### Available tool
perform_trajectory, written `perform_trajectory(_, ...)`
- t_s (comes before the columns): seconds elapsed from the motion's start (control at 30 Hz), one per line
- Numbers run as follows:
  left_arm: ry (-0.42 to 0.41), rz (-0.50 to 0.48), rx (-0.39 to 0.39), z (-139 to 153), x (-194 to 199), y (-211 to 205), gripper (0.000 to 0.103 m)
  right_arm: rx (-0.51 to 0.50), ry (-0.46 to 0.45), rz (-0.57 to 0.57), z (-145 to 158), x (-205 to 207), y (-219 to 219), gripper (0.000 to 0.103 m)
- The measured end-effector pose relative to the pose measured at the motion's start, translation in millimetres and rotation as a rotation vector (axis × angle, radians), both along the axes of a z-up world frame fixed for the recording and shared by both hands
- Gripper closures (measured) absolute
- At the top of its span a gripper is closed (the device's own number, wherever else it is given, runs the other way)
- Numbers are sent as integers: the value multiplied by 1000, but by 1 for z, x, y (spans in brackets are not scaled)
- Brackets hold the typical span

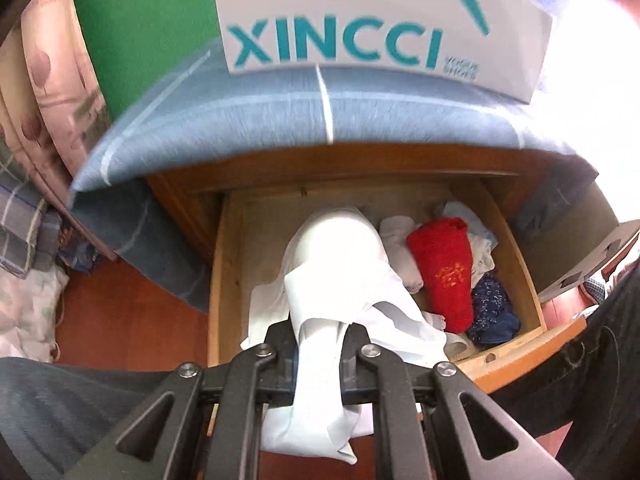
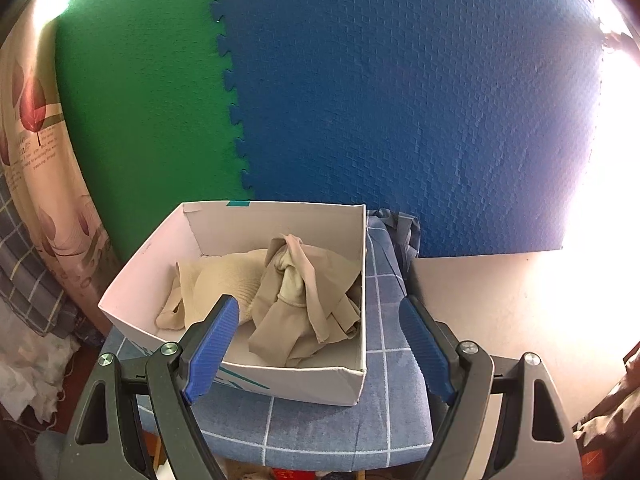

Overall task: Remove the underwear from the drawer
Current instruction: 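Lift the white underwear toward the box with the left gripper while the right tool moves down to the drawer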

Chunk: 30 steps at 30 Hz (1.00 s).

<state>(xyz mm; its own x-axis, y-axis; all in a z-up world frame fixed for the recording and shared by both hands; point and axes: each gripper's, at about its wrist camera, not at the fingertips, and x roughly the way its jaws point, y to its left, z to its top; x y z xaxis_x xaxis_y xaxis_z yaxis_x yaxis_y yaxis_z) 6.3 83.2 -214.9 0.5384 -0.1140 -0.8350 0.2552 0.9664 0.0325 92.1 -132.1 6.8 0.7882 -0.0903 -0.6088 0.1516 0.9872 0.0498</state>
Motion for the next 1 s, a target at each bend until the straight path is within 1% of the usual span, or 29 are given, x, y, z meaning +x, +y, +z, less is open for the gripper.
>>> perform_trajectory(0.27,-75,-4,-2,48,-17,14,91,16,7,11,-1,5,3,23)
perform_trajectory(0.43,-123,5,-16,88,-29,22,91,29,11,21,-3,9,5,23)
perform_trajectory(0.57,-157,7,-39,115,-34,22,91,10,23,35,-7,14,10,23)
perform_trajectory(0.67,-190,11,-57,137,-37,28,91,16,33,38,-11,16,11,23)
perform_trajectory(0.77,-222,20,-80,156,-35,28,91,17,42,41,-14,19,12,23)
perform_trajectory(1.0,-324,47,-114,220,-15,38,91,23,53,48,-22,18,12,23)
